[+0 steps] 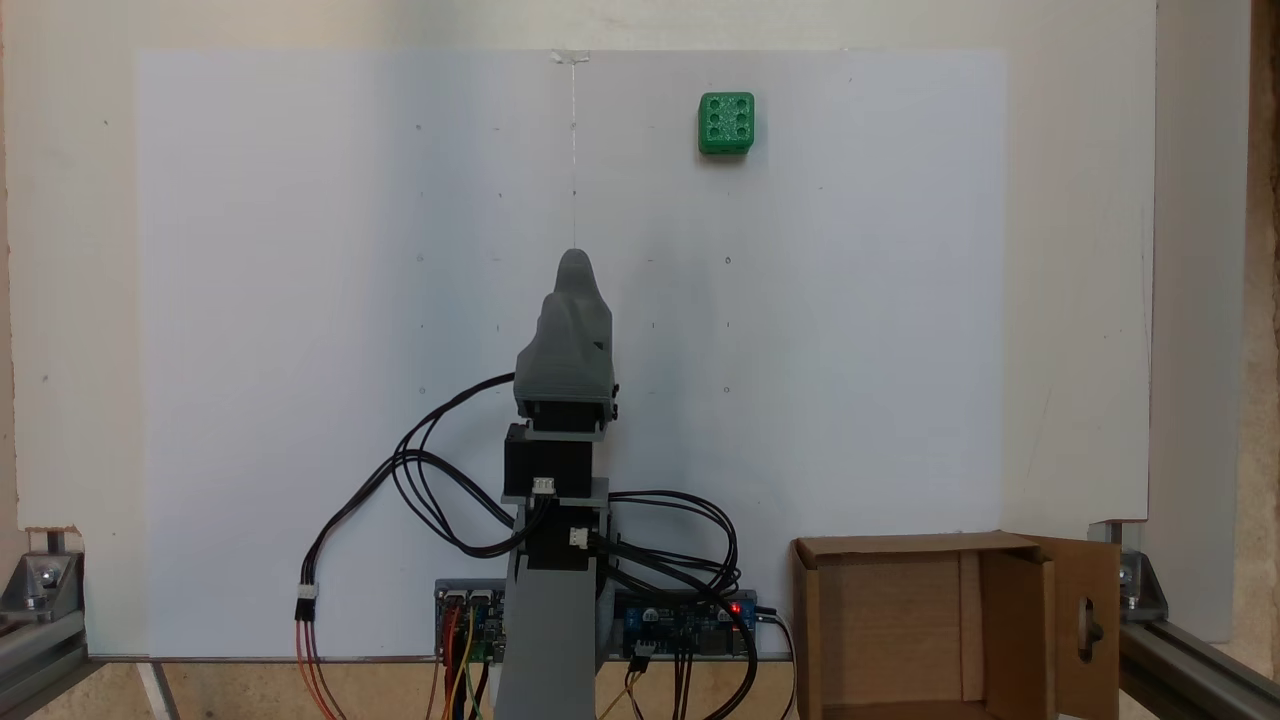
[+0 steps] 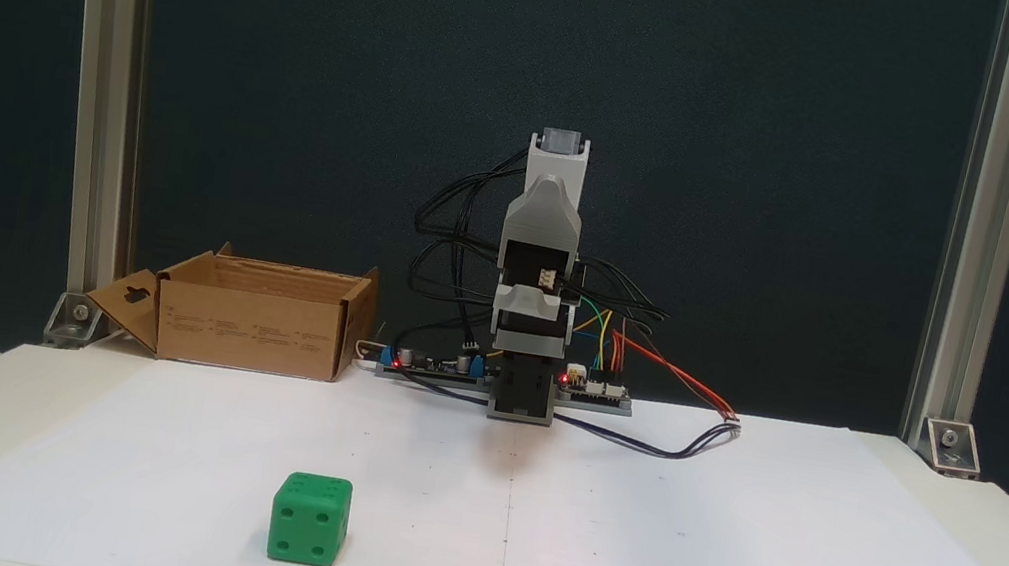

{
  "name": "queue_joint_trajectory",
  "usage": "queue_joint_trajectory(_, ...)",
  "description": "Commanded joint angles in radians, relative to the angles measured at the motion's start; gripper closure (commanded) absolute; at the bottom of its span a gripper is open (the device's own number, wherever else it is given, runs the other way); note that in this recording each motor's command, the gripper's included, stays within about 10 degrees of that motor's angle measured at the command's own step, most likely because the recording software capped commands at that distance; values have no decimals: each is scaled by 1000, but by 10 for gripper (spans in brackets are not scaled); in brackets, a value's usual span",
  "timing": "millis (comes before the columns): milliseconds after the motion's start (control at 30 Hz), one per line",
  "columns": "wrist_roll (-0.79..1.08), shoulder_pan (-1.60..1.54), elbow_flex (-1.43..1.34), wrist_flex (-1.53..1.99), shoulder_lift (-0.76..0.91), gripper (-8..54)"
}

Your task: Grasp a green dice and put it in the bin.

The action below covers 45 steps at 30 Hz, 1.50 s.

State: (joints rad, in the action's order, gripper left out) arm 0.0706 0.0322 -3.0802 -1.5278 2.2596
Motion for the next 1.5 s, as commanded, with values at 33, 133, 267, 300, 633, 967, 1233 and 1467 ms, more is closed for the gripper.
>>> queue_joint_trajectory(33, 14, 26, -49, 190, 106, 13)
queue_joint_trajectory(133, 14, 26, -49, 392, 106, 13)
queue_joint_trajectory(267, 14, 26, -49, 436, 106, 13)
queue_joint_trajectory(300, 14, 26, -49, 436, 106, 13)
queue_joint_trajectory(633, 15, 26, -49, 436, 106, 13)
queue_joint_trajectory(967, 14, 26, -49, 436, 106, 13)
queue_joint_trajectory(1233, 15, 26, -49, 436, 106, 13)
queue_joint_trajectory(1467, 14, 26, -49, 436, 106, 13)
